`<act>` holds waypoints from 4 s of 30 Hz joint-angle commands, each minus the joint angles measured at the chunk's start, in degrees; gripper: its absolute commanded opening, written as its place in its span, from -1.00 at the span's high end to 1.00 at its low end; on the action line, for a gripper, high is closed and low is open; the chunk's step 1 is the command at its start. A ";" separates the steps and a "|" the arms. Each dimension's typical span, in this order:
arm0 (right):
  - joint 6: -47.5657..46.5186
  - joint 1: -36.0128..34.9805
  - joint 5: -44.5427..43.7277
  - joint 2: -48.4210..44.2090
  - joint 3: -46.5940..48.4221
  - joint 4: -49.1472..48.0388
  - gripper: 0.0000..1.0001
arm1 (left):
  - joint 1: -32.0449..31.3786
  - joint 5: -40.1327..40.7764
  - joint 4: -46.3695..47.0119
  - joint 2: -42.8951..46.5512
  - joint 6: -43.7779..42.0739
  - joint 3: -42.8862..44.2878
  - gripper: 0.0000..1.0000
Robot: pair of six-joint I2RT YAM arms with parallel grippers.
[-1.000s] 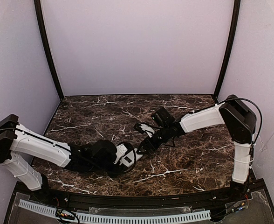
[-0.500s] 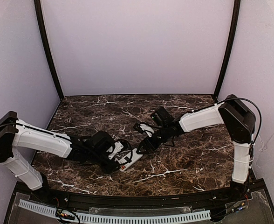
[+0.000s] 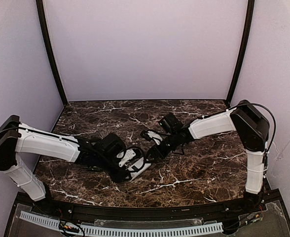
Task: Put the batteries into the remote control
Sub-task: Place the battery cover on the remote control without the battery cover.
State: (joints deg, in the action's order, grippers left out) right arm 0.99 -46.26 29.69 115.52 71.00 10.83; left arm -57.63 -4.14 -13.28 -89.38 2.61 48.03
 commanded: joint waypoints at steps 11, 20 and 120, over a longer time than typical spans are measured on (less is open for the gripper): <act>0.74 -0.54 1.68 2.42 1.90 3.00 -0.31 | 0.28 1.60 -3.39 -2.65 -1.15 1.50 0.02; 0.75 -0.50 1.78 3.03 2.05 3.14 -0.29 | 0.25 2.51 -4.95 -3.78 -1.66 3.02 0.02; 4.10 -4.32 -7.81 -0.74 0.10 8.44 0.33 | 0.28 0.93 -12.39 -3.56 -9.90 7.54 -0.05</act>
State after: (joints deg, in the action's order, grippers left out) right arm 5.23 -49.95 24.40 114.39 71.24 16.36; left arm -57.47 -1.63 -22.26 -92.79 -7.33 53.47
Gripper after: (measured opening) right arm 0.340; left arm 0.527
